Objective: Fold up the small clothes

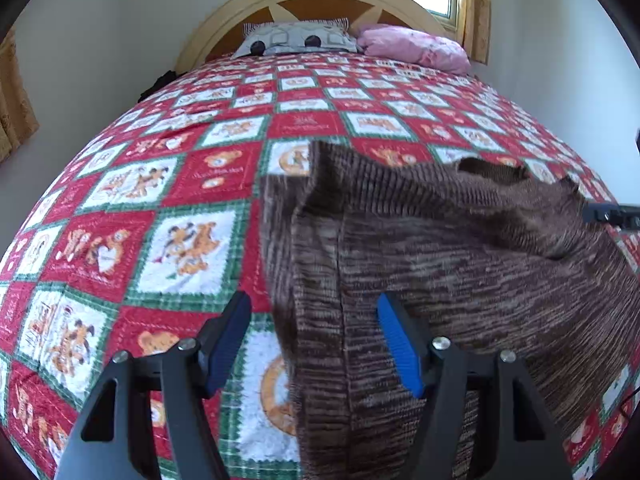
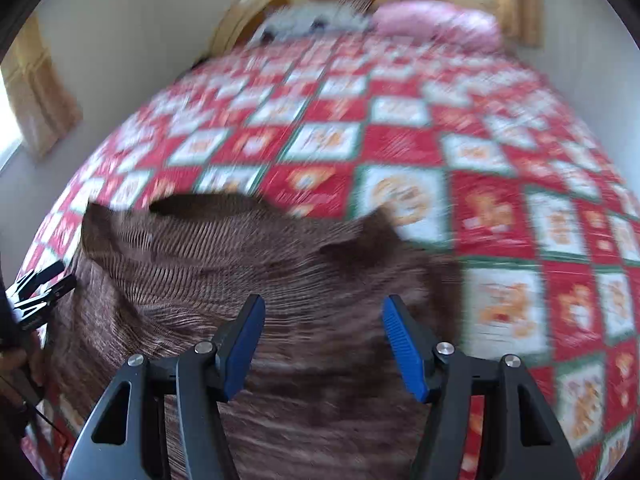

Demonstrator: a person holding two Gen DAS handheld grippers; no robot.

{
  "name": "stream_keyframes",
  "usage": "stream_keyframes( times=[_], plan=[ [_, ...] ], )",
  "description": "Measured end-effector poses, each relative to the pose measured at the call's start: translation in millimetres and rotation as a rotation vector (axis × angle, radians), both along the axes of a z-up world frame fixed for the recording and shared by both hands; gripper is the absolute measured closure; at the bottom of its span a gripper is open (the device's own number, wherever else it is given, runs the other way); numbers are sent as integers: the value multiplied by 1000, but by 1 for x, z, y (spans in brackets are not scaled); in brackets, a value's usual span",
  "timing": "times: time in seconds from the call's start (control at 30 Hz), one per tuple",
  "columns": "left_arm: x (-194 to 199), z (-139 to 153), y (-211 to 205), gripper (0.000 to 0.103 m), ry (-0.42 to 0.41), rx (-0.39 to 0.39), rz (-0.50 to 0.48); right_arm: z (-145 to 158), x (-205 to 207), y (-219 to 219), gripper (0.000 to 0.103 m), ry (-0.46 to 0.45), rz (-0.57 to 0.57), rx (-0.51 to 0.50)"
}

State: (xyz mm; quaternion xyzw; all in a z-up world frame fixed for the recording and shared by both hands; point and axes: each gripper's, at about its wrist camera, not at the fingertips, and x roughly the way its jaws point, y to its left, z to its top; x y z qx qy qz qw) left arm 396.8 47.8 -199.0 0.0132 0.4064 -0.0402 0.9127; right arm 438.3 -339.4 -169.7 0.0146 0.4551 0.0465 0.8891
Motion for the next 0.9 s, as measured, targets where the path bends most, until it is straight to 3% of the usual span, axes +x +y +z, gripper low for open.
stream_keyframes(
  times=[0.03, 0.1, 0.13, 0.2, 0.27, 0.4, 0.5, 0.57, 0.63, 0.7, 0.83, 0.9],
  plan=[
    [-1, -1, -1, 34, -3, 8, 2, -4, 10, 1, 44, 3, -14, -30],
    [-3, 1, 1, 26, -11, 11, 13, -11, 32, -20, 44, 11, -178, -84],
    [-3, -1, 2, 25, -3, 10, 23, -8, 37, -35, 44, -12, -282, -86],
    [-5, -4, 3, 23, 3, -13, 24, 3, 34, -43, 44, -70, -356, -88],
    [-6, -6, 6, 20, 12, -33, 25, 10, 28, -21, 44, -94, -252, -30],
    [-7, -11, 9, 14, 34, -69, 39, 13, 13, 73, 44, -80, 147, 50],
    [-11, -12, 14, 14, 35, -112, 44, 2, 10, 142, 44, -41, 378, 64],
    [-14, -12, 13, 14, 27, -107, 46, -11, 18, 165, 44, 6, 419, 82],
    [-13, -13, 11, 13, 30, -98, 45, -24, 39, 170, 44, 23, 358, 43],
    [-13, -13, 11, 13, 29, -95, 43, -24, 59, 157, 44, -37, 201, -58],
    [-13, -14, 13, 13, 29, -107, 42, -8, 71, 97, 44, -120, -28, -7],
    [-13, -14, 13, 11, 29, -119, 37, 0, 66, 73, 44, -124, 1, 10]
  ],
)
